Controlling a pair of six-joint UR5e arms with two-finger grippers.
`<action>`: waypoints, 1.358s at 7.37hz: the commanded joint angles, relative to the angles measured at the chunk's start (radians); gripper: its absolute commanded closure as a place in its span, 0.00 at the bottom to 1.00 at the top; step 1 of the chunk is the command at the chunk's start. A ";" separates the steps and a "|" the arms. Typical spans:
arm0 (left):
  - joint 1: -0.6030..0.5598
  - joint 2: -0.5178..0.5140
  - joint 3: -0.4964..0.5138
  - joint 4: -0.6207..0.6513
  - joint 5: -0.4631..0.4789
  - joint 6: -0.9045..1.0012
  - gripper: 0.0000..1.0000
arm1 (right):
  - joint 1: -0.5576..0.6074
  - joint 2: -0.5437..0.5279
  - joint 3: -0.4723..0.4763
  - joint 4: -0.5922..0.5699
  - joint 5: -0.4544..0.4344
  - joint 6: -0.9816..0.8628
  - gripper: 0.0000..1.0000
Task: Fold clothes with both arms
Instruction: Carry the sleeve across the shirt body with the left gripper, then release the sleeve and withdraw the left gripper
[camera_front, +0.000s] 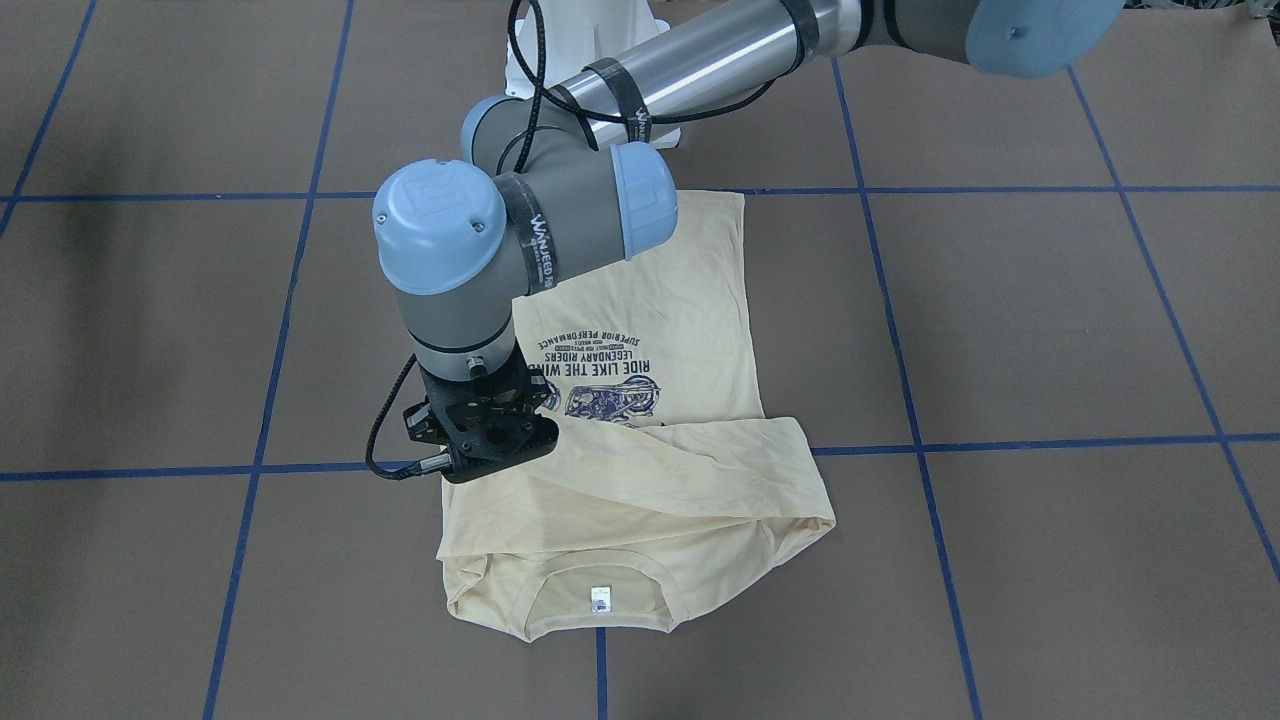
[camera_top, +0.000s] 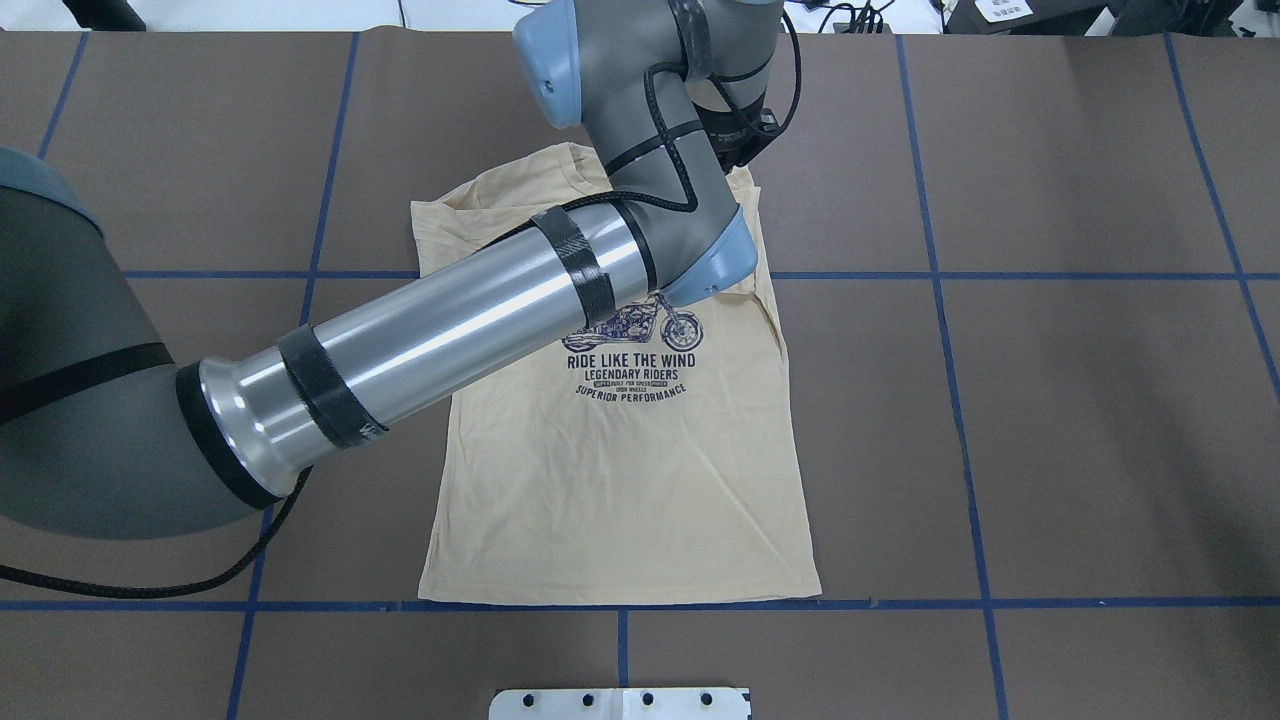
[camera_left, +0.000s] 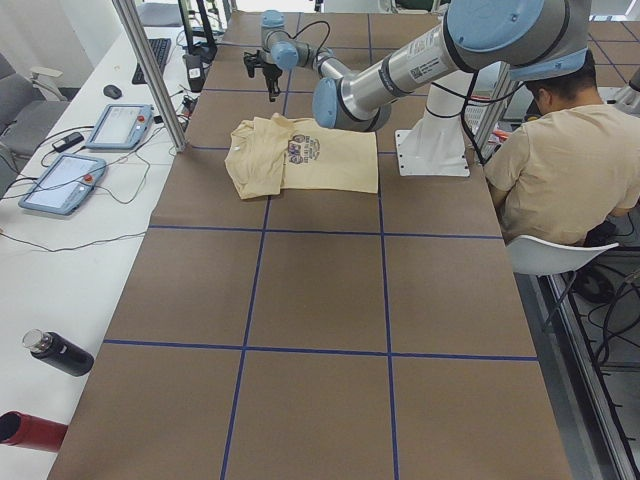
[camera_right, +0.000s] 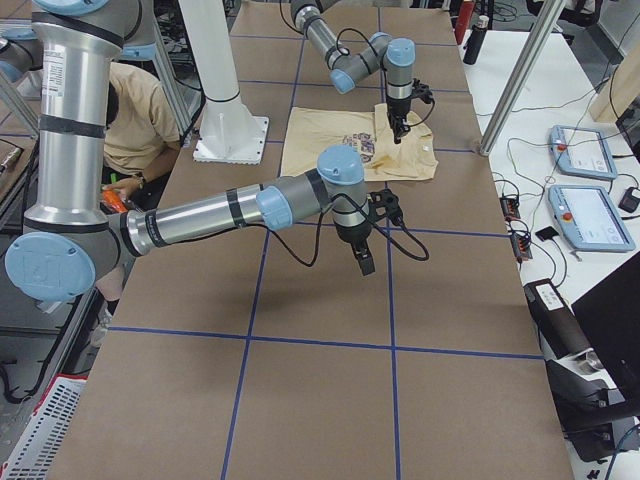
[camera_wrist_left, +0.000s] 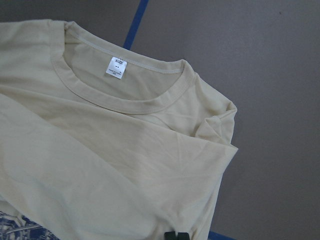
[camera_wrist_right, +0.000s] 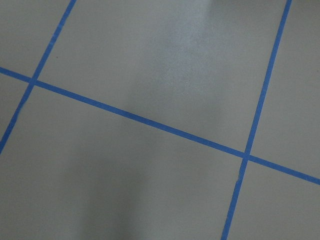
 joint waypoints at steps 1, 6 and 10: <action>0.013 -0.010 0.002 -0.049 0.006 0.027 0.01 | -0.001 0.000 0.001 0.000 0.000 0.000 0.01; 0.012 0.347 -0.532 0.085 0.002 0.267 0.00 | -0.174 0.005 0.033 0.257 -0.011 0.462 0.00; 0.024 0.945 -1.208 0.097 0.017 0.433 0.00 | -0.671 0.003 0.252 0.261 -0.374 0.999 0.00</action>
